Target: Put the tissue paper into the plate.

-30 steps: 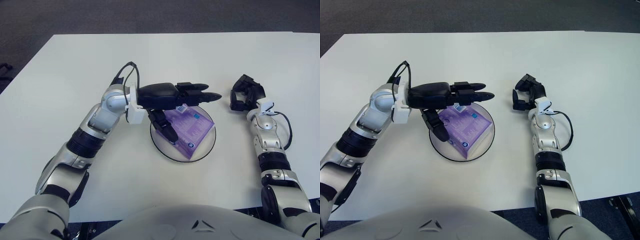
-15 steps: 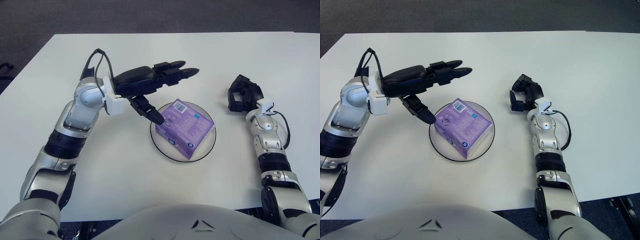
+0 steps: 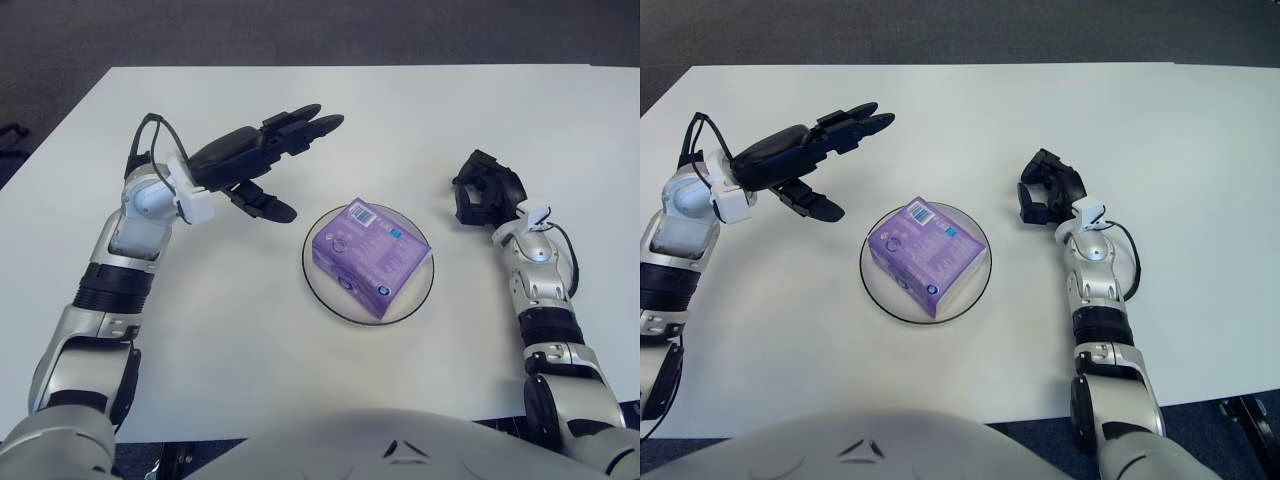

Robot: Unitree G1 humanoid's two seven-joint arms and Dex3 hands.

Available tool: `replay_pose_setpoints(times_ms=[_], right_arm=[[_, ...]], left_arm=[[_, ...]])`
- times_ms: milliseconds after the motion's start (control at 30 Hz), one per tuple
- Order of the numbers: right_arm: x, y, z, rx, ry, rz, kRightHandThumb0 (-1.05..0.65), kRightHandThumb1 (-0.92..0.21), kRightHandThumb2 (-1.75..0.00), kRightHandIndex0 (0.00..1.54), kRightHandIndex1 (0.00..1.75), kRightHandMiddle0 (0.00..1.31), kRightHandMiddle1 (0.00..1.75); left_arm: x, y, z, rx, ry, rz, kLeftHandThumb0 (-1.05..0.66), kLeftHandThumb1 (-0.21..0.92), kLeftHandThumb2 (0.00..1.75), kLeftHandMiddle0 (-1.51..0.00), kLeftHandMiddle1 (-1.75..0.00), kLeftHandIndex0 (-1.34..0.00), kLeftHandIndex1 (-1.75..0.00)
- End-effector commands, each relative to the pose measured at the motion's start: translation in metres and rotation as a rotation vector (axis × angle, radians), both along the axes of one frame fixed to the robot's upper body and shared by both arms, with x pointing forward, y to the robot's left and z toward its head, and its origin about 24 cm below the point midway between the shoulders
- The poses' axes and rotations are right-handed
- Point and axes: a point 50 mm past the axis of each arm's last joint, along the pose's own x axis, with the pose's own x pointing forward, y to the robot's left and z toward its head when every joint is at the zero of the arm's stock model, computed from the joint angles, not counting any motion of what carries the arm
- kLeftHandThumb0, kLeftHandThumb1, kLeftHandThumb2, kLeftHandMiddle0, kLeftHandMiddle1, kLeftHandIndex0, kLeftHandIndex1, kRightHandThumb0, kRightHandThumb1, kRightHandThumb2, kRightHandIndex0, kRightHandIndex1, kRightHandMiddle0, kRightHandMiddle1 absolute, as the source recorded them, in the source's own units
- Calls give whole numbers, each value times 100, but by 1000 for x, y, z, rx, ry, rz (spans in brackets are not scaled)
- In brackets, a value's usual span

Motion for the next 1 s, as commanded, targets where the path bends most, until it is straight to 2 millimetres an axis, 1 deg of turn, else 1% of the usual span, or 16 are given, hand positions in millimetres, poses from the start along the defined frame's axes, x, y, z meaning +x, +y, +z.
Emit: replay_pose_setpoints(times_ms=[0, 133, 300, 433, 500, 533, 600, 633, 667, 700, 767, 800, 833, 867, 900, 967], right_arm=[[-35, 6, -61, 87, 195, -29, -45, -40, -122, 128, 175, 55, 175], [-35, 6, -61, 88, 192, -25, -45, -40, -122, 128, 175, 55, 175], [-35, 7, -60, 99, 183, -20, -45, -40, -121, 128, 175, 55, 175], [-35, 8, -60, 102, 183, -21, -45, -40, -121, 128, 175, 55, 175], [-35, 8, -60, 104, 183, -21, -45, -40, -121, 128, 175, 55, 175], [-36, 8, -60, 105, 184, -20, -45, -40, -121, 128, 175, 55, 175], [-36, 8, -60, 106, 185, -19, -45, -40, -121, 128, 175, 55, 175], [-36, 8, -60, 106, 186, -18, -45, -40, -121, 128, 175, 55, 175], [-36, 8, -60, 106, 186, -18, -45, -40, -121, 128, 175, 55, 175], [-36, 8, -60, 106, 186, -18, -45, -40, -121, 128, 175, 55, 175], [-36, 8, -60, 106, 187, -17, -45, -40, -121, 128, 175, 55, 175], [-36, 8, -60, 107, 187, -16, -45, -40, -121, 128, 175, 55, 175], [-36, 8, -60, 108, 187, -16, -45, -40, -121, 128, 175, 55, 175], [-36, 8, -60, 109, 186, -15, -45, -40, -121, 128, 175, 55, 175], [-36, 8, -60, 110, 186, -15, -45, -40, -121, 128, 175, 55, 175], [-37, 8, -60, 112, 184, -14, -45, -40, -121, 128, 175, 55, 175]], left_arm=[[5, 7, 3, -61, -18, 17, -105, 92, 60, -10, -4, 0, -22], [5, 13, -1, -128, 1, 44, -105, 92, 64, -16, -6, 0, -28], [2, 26, -24, -326, 38, 201, -105, 92, 70, -24, -10, 0, -39], [1, 27, -33, -415, 45, 280, -105, 92, 71, -28, -12, 0, -48], [1, 28, -39, -488, 77, 342, -103, 92, 68, -32, -18, 0, -58], [1, 28, -43, -533, 110, 373, -97, 92, 66, -35, -25, 0, -64], [0, 29, -51, -605, 168, 421, -81, 89, 62, -37, -55, 0, -79], [0, 29, -54, -632, 188, 441, -75, 87, 64, -38, -63, 0, -84], [-1, 29, -56, -648, 200, 455, -66, 82, 70, -38, -77, 0, -91], [-1, 29, -57, -657, 208, 463, -61, 80, 74, -39, -86, 0, -96], [0, 29, -60, -746, 247, 504, -56, 77, 77, -40, -96, 0, -104], [0, 29, -62, -819, 279, 531, -54, 78, 78, -41, -107, -3, -118], [0, 29, -64, -868, 303, 549, -51, 79, 75, -42, -113, -7, -129], [-1, 29, -67, -923, 339, 573, -45, 83, 68, -44, -121, -12, -146], [-1, 28, -69, -955, 363, 590, -42, 82, 68, -51, -132, -17, -156], [-3, 28, -76, -1030, 425, 625, -40, 80, 69, -57, -143, -22, -165]])
